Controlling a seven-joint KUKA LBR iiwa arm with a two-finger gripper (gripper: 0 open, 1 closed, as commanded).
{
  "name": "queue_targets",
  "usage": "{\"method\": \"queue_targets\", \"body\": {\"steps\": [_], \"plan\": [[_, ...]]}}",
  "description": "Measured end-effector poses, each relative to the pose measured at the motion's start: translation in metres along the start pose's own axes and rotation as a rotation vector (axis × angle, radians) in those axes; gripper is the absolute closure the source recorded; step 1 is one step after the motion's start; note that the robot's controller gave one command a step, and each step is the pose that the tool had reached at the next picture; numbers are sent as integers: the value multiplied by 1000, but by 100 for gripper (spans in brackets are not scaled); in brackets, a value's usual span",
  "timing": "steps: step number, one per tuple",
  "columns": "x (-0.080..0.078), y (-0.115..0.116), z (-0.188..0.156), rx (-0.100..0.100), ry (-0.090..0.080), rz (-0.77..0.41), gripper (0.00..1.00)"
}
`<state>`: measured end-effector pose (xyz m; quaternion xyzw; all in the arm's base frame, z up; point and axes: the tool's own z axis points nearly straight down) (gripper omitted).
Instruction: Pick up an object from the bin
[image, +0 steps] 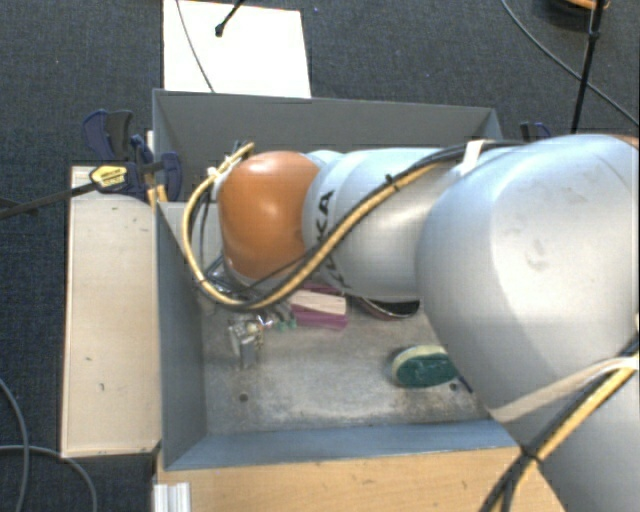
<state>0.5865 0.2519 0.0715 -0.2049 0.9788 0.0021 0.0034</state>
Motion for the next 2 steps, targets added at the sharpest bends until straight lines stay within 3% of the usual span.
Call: {"method": "queue_targets", "body": {"steps": [1,2], "plan": [[43,-26,-50,3,3,144,0],[58,-70,3,5,10,164,0]]}}
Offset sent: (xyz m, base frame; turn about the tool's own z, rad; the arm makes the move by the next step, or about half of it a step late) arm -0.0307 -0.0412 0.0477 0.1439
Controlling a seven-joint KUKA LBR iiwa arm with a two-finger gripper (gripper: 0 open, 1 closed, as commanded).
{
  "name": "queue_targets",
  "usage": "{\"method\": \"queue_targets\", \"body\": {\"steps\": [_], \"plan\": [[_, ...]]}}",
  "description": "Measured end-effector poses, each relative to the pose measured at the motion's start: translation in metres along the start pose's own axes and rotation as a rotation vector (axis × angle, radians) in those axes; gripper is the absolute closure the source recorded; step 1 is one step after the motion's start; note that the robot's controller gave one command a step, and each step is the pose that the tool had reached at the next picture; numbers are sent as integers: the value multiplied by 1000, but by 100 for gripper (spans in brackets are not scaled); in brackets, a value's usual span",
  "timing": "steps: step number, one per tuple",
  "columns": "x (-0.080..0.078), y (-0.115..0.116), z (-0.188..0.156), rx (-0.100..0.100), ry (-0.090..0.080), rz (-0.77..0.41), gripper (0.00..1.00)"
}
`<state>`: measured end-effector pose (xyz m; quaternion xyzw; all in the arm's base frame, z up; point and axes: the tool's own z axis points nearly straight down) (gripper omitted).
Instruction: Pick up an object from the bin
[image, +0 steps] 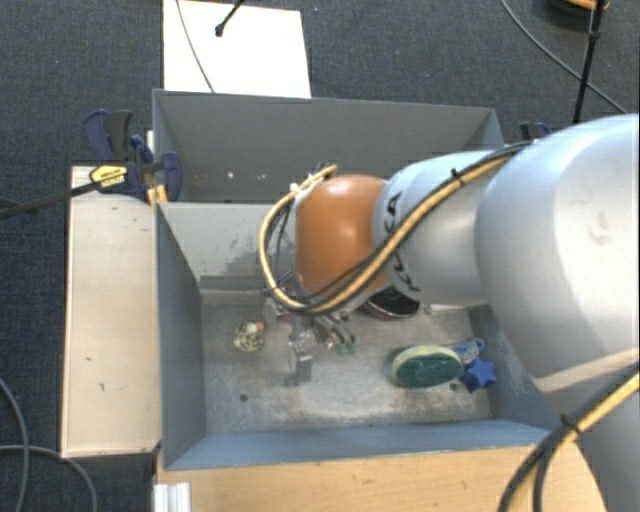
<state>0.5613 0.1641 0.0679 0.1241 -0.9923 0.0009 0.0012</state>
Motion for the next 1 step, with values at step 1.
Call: {"method": "queue_targets", "body": {"steps": [1], "plan": [[-35,13,-63,-4,-12,135,0]]}}
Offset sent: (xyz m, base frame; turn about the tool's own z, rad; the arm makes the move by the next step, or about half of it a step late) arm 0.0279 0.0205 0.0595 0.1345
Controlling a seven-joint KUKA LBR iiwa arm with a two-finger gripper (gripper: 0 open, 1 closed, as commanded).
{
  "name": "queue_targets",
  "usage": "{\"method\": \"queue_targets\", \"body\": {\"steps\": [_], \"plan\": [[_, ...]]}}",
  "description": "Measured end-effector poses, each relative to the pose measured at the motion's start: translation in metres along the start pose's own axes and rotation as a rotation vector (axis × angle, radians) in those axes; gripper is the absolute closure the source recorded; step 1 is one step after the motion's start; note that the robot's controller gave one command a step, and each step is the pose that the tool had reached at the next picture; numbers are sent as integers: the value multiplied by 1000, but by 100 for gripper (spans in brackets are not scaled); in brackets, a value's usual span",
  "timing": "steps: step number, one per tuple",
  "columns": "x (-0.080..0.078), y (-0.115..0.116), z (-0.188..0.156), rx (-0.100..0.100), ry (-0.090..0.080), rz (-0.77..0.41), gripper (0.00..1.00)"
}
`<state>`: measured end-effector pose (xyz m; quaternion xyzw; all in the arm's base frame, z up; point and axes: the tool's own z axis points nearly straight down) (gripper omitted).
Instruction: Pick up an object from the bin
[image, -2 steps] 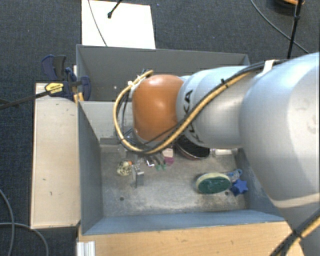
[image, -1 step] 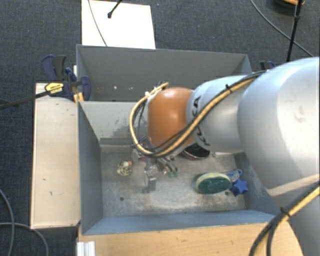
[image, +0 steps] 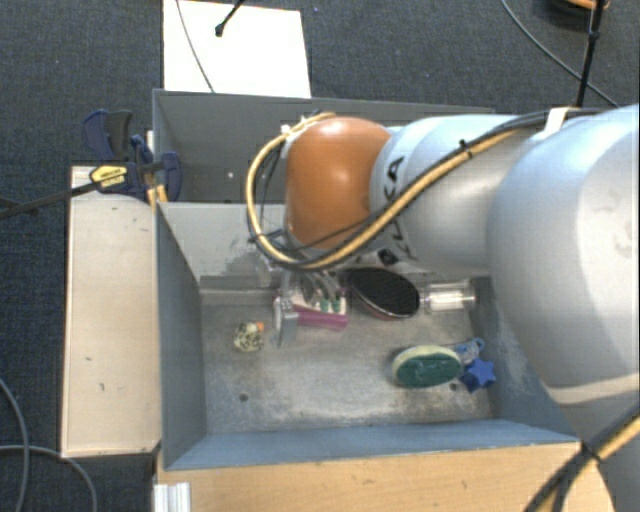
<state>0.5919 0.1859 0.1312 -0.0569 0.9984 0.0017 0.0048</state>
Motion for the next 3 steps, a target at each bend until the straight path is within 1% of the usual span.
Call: {"method": "queue_targets", "body": {"steps": [1,2,3], "plan": [[48,-16,-25,2,8,-206,0],[4,-5,65,1,10,-212,0],[-2,27,60,-1,3,-296,0]]}}
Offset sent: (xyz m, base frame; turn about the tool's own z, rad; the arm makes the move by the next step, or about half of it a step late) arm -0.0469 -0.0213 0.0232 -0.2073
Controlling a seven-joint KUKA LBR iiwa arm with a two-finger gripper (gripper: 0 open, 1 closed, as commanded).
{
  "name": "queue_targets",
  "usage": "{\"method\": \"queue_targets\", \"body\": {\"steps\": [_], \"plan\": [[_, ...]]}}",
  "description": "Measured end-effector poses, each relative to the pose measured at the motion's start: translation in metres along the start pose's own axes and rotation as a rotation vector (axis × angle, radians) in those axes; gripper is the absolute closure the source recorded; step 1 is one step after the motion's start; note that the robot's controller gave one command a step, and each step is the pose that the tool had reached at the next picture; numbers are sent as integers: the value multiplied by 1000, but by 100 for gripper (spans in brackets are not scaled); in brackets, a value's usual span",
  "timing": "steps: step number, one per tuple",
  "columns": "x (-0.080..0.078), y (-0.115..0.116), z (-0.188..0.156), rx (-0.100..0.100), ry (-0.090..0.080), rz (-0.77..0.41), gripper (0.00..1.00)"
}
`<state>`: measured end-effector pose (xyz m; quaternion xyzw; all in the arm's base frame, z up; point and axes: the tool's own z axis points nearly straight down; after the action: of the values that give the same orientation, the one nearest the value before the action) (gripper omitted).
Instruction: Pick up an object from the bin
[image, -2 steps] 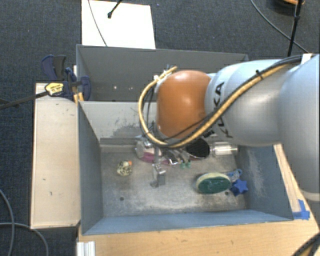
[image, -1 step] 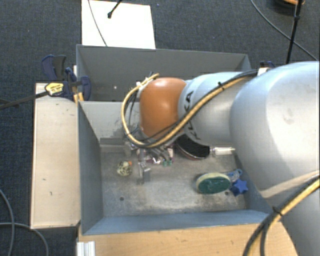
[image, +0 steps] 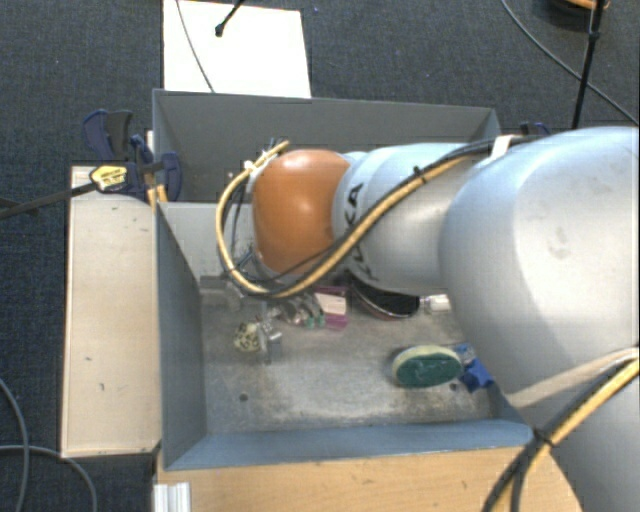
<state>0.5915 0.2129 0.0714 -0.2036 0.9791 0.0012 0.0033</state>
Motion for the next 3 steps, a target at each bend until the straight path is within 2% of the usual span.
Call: {"method": "queue_targets", "body": {"steps": [1,2,3], "plan": [[0,-1,-1,0,0,6,100],[8,-4,-120,2,-5,6,100],[24,10,-249,2,-7,-65,100]]}}
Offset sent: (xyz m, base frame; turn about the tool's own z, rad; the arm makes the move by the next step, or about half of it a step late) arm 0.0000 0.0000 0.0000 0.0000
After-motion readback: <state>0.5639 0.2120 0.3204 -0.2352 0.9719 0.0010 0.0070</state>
